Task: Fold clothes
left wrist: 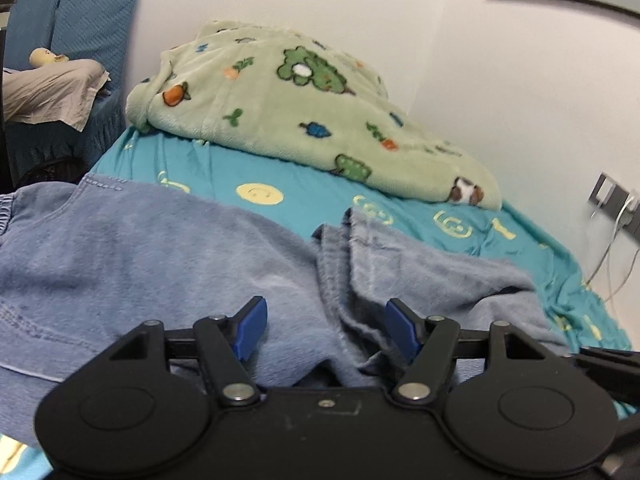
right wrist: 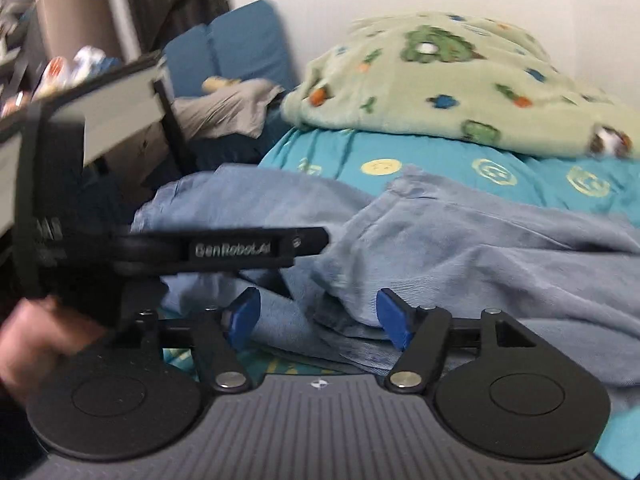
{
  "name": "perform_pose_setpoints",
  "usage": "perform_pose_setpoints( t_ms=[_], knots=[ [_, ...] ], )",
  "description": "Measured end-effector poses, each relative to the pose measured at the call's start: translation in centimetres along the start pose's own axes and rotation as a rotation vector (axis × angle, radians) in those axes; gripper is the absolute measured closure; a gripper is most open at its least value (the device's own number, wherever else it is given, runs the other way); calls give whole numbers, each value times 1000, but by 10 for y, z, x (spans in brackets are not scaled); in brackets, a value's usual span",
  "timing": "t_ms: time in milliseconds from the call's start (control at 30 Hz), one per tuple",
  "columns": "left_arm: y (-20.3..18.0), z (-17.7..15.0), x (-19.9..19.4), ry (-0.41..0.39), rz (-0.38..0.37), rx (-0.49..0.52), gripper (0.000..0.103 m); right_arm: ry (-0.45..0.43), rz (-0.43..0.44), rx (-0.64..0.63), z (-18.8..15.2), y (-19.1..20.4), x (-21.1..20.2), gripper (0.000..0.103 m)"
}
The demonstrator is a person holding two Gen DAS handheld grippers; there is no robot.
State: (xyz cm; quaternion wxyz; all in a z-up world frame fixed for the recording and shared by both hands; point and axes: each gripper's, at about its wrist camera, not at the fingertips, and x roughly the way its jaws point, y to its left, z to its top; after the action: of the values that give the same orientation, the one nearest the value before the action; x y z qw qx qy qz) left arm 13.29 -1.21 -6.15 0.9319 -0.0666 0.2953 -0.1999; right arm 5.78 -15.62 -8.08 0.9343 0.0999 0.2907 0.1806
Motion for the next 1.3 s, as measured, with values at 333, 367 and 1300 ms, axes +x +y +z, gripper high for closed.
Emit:
perform_pose_setpoints(
  t_ms=[333,367,1300],
  knots=[
    [-9,-11,14,26,8,41,37,-123,-160,211,11,-64,-26,30],
    [-8,-11,14,28,10,42,37,-134,-183,205,11,-68,-26,30],
    [-3,-16,23,83,14,68,36,-352,-188,736,-37,-185,-32,12]
  ],
)
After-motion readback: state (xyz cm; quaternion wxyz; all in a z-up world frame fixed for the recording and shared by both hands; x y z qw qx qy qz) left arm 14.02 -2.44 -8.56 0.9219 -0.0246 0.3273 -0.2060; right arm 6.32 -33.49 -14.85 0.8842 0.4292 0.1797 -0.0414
